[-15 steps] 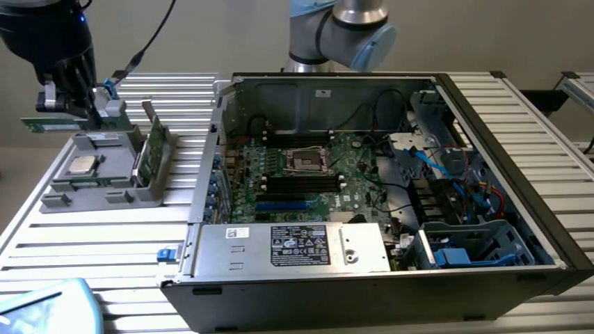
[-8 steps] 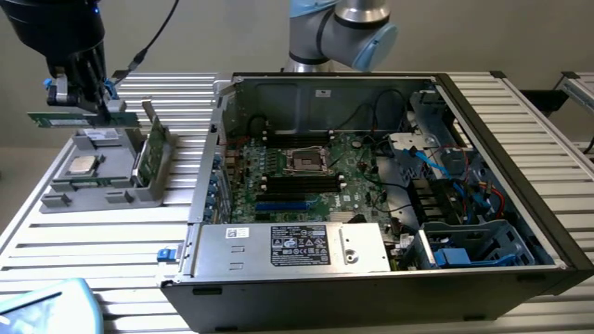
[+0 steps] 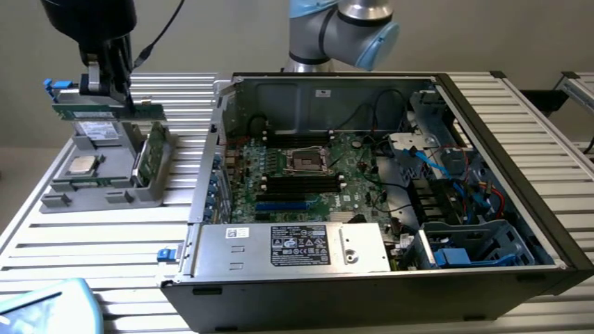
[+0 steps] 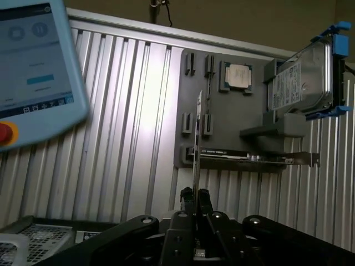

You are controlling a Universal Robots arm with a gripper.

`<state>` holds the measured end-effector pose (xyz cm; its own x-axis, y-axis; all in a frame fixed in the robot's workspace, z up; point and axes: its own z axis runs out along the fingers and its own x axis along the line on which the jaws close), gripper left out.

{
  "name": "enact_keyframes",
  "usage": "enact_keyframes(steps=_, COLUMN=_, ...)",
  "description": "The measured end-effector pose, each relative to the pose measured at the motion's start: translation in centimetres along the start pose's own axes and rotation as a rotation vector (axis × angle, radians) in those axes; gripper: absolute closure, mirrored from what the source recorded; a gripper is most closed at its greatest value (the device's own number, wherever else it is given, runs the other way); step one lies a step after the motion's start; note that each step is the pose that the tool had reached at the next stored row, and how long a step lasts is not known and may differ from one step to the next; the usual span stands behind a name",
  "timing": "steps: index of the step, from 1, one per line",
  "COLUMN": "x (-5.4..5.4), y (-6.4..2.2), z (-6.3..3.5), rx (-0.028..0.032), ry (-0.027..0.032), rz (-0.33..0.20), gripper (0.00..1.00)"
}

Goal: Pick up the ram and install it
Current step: 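Pick up the ram and move it above insertion slot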

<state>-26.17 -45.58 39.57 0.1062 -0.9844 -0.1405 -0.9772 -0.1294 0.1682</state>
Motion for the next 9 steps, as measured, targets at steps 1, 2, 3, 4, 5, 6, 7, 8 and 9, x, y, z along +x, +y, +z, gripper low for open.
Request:
enact_keyframes(steps=1, x=0.1, y=-0.43, z=-0.09, rx=-0.0001, ry=0.0000, rz=0.000, gripper=0.86)
enact_keyframes(steps=2, x=0.3, y=-0.85, z=-0.19, rx=-0.0001, ry=0.0000, rz=0.000, gripper=0.86)
enact_keyframes(steps=3, x=0.4, y=-1.30, z=-0.28, rx=-0.0003, ry=0.0000, rz=0.000, gripper=0.86)
enact_keyframes(steps=4, x=0.5, y=-1.74, z=-0.38, rx=-0.0004, ry=0.0000, rz=0.000, gripper=0.86)
enact_keyframes(steps=5, x=0.7, y=-2.15, z=-0.47, rx=-0.0004, ry=0.0000, rz=0.000, gripper=0.86)
enact_keyframes(steps=6, x=0.8, y=-2.62, z=-0.57, rx=-0.0004, ry=-0.0001, rz=0.000, gripper=0.86)
enact_keyframes(steps=7, x=0.9, y=-3.02, z=-0.66, rx=-0.0005, ry=-0.0001, rz=0.000, gripper=0.86)
enact_keyframes(steps=8, x=1.1, y=-3.45, z=-0.75, rx=-0.0005, ry=-0.0001, rz=0.000, gripper=0.86)
enact_keyframes(steps=9, x=1.2, y=-3.90, z=-0.84, rx=-0.0005, ry=-0.0003, rz=0.000, gripper=0.86)
